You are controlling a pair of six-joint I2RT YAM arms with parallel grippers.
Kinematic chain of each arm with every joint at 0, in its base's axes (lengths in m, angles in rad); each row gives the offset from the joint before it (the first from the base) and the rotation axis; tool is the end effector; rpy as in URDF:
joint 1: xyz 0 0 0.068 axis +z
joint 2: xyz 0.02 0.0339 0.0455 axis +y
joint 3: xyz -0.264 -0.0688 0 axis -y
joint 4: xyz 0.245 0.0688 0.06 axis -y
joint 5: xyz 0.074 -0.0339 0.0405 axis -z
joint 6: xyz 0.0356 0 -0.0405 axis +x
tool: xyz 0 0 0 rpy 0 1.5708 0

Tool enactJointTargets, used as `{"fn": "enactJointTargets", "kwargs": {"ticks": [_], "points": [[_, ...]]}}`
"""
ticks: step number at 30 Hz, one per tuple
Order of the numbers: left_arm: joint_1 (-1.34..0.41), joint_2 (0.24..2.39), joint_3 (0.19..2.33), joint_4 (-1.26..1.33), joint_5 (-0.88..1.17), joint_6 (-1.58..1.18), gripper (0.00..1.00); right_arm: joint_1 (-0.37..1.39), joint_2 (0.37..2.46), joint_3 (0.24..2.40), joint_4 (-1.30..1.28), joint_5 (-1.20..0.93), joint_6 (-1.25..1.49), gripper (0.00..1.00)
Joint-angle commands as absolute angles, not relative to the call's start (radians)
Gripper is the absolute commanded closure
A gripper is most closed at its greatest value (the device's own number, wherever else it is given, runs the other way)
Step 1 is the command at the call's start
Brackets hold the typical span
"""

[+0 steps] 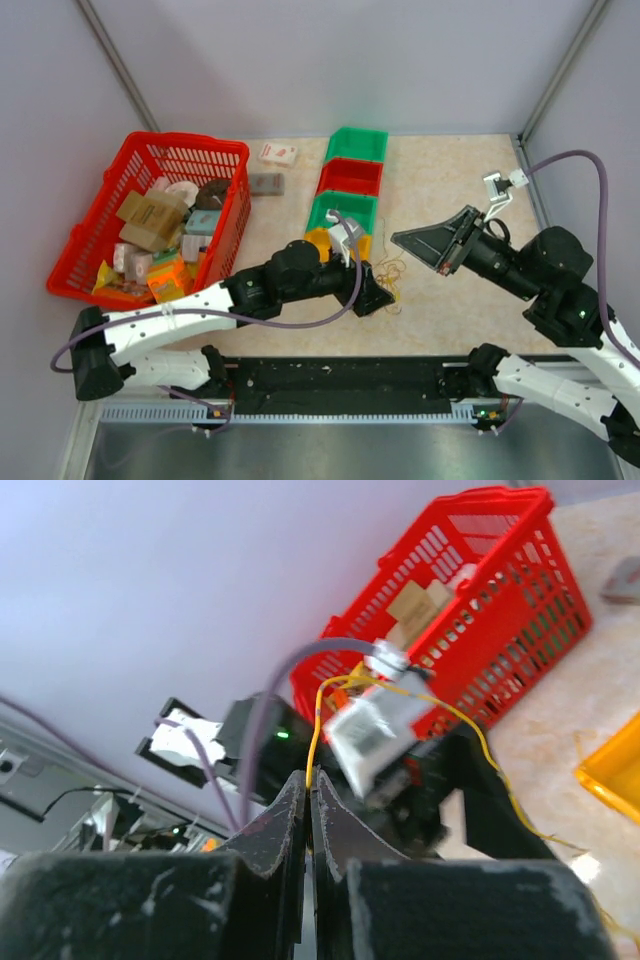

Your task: Untangle the cables

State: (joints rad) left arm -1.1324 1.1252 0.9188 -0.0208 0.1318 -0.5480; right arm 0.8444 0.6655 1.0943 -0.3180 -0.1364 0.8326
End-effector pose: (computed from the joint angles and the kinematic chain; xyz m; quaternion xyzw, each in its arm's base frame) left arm 0.1082 -0.2417 0.3356 0.2642 0.7361 -0.4969 0.3760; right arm 0.0753 0.0920 0.4450 -0.0547 0.6650 0.5832 0.4633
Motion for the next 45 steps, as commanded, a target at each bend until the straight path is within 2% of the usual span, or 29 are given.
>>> {"fn": "enactJointTargets", "kwargs": {"ticks": [1,5,7,10,15,20,24,28,32,38,42,45], "points": [[-1.135,1.219,0.971,0.083,0.084,-0.531,0.22,0.854,0.701,1.118,-0.166,-0.247,0.9,1.0],[-1.135,1.265,0.94,0.084,0.054,-0.541,0.61,0.856,0.71,1.178,-0.216,-0.2,0.858,1.0],[-1.134,1.264,0.899,0.061,0.052,-0.561,0.73,0.856,0.727,1.265,-0.317,-0.131,0.781,1.0],[-1.134,1.22,0.801,0.023,0.04,-0.575,0.81,0.854,0.755,1.399,-0.426,-0.002,0.657,1.0],[-1.132,1.068,0.606,-0.034,-0.055,-0.618,0.82,0.856,0.762,1.552,-0.456,0.224,0.468,1.0],[-1.126,0.93,0.488,-0.083,-0.173,-0.647,0.98,0.854,0.762,1.667,-0.453,0.357,0.351,1.0],[-1.117,0.887,0.479,-0.138,-0.23,-0.646,1.0,0.854,0.77,1.723,-0.442,0.39,0.287,1.0],[-1.115,0.859,0.502,-0.181,-0.247,-0.627,1.0,0.854,0.758,1.674,-0.463,0.426,0.278,1.0],[-1.115,0.813,0.521,-0.242,-0.281,-0.63,1.0,0.856,0.724,1.518,-0.469,0.451,0.327,1.0],[-1.114,0.694,0.497,-0.313,-0.331,-0.641,1.0,0.854,0.807,1.361,-0.44,0.251,0.402,1.0],[-1.114,0.649,0.451,-0.316,-0.319,-0.663,1.0,0.856,0.909,1.303,-0.316,0.051,0.417,1.0],[-1.114,0.621,0.428,-0.322,-0.319,-0.683,1.0,0.854,0.974,1.285,-0.229,-0.02,0.423,1.0]]}}
